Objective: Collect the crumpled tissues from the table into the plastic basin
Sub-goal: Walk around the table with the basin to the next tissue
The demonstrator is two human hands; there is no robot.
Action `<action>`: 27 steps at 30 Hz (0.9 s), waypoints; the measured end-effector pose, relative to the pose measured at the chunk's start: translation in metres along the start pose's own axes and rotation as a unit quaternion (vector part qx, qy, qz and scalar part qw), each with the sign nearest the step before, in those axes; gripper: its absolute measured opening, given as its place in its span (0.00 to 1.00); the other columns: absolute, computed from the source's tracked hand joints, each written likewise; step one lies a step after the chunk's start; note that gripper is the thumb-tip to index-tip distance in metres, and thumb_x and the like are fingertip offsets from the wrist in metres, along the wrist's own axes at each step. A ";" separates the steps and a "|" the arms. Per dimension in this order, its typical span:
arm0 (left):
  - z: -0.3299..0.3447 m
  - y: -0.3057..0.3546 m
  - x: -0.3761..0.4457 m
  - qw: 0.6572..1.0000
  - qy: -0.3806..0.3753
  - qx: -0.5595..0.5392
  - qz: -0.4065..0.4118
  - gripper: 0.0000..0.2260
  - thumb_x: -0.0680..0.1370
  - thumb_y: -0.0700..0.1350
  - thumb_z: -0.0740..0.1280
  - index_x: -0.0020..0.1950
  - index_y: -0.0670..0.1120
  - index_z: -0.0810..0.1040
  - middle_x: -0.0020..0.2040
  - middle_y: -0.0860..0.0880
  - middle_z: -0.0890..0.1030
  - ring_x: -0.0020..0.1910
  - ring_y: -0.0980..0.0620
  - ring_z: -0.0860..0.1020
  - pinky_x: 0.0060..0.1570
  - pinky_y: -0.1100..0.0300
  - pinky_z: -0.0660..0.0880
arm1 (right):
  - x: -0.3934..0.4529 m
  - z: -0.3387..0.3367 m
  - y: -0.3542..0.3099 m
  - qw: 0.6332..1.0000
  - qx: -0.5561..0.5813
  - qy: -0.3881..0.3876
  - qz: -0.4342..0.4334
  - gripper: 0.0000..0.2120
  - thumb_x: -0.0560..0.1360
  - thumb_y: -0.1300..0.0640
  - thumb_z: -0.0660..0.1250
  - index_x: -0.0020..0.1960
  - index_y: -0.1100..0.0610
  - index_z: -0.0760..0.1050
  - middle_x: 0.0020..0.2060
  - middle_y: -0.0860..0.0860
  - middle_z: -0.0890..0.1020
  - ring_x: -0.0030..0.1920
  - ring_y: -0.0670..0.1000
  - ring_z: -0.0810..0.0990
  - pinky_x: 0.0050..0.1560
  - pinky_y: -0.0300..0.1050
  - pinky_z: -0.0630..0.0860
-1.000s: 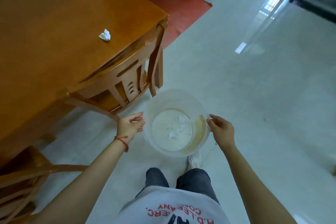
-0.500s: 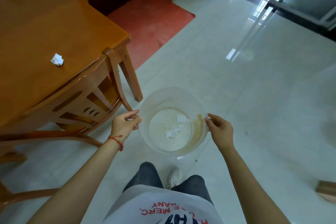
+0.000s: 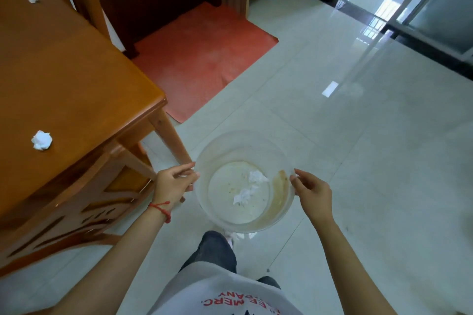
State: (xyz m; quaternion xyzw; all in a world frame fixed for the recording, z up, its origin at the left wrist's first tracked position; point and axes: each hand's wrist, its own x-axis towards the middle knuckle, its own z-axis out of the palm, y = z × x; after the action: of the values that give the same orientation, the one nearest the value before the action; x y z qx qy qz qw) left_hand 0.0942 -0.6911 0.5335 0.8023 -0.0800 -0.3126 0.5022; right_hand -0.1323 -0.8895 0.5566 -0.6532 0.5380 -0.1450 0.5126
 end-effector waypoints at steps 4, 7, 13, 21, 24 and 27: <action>0.013 0.030 0.046 1.000 0.006 -0.025 -0.008 0.17 0.70 0.42 0.72 0.58 0.43 0.78 0.45 0.53 0.81 0.45 0.57 0.79 0.32 0.70 0.77 | 0.054 0.005 -0.031 1.000 -0.011 -0.013 0.002 0.14 0.73 0.53 0.66 0.57 0.55 0.78 0.44 0.50 0.85 0.47 0.49 0.82 0.57 0.51 0.77; 0.021 0.053 0.076 0.999 0.011 -0.030 -0.009 0.17 0.71 0.41 0.72 0.59 0.42 0.77 0.46 0.52 0.81 0.45 0.57 0.78 0.31 0.72 0.75 | 0.092 0.007 -0.054 1.000 -0.016 -0.017 -0.008 0.13 0.74 0.53 0.66 0.57 0.55 0.78 0.44 0.49 0.84 0.47 0.49 0.82 0.56 0.48 0.77; 0.039 0.080 0.125 0.998 0.054 -0.027 -0.007 0.18 0.71 0.42 0.71 0.61 0.41 0.76 0.49 0.49 0.79 0.45 0.56 0.77 0.29 0.74 0.73 | 0.170 0.016 -0.088 0.998 -0.027 -0.044 -0.040 0.10 0.74 0.54 0.66 0.54 0.52 0.80 0.38 0.41 0.82 0.43 0.42 0.81 0.46 0.36 0.75; 0.075 0.111 0.180 0.980 0.175 -0.087 -0.039 0.18 0.72 0.40 0.71 0.61 0.40 0.76 0.50 0.46 0.79 0.43 0.59 0.76 0.29 0.78 0.71 | 0.306 0.034 -0.147 0.977 -0.093 -0.165 -0.101 0.12 0.74 0.55 0.65 0.56 0.54 0.79 0.42 0.50 0.84 0.45 0.48 0.81 0.44 0.35 0.72; 0.090 0.119 0.188 0.964 0.229 -0.124 -0.055 0.17 0.71 0.40 0.71 0.59 0.41 0.77 0.49 0.45 0.81 0.44 0.53 0.79 0.31 0.76 0.73 | 0.344 0.039 -0.172 0.964 -0.112 -0.202 -0.130 0.12 0.73 0.56 0.66 0.56 0.54 0.79 0.39 0.49 0.83 0.43 0.47 0.80 0.42 0.32 0.71; 0.102 0.126 0.196 0.947 0.274 -0.148 -0.073 0.17 0.70 0.41 0.72 0.58 0.43 0.79 0.45 0.49 0.82 0.45 0.51 0.80 0.35 0.71 0.76 | 0.379 0.048 -0.195 0.949 -0.131 -0.243 -0.151 0.12 0.73 0.56 0.66 0.56 0.54 0.79 0.36 0.48 0.82 0.41 0.46 0.79 0.40 0.29 0.70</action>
State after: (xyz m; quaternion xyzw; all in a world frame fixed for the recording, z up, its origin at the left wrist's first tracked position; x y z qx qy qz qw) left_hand 0.2128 -0.9158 0.5280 0.7771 0.1663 -0.1248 0.5941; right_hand 0.1553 -1.2080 0.5596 -0.8039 0.3063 0.0146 0.5097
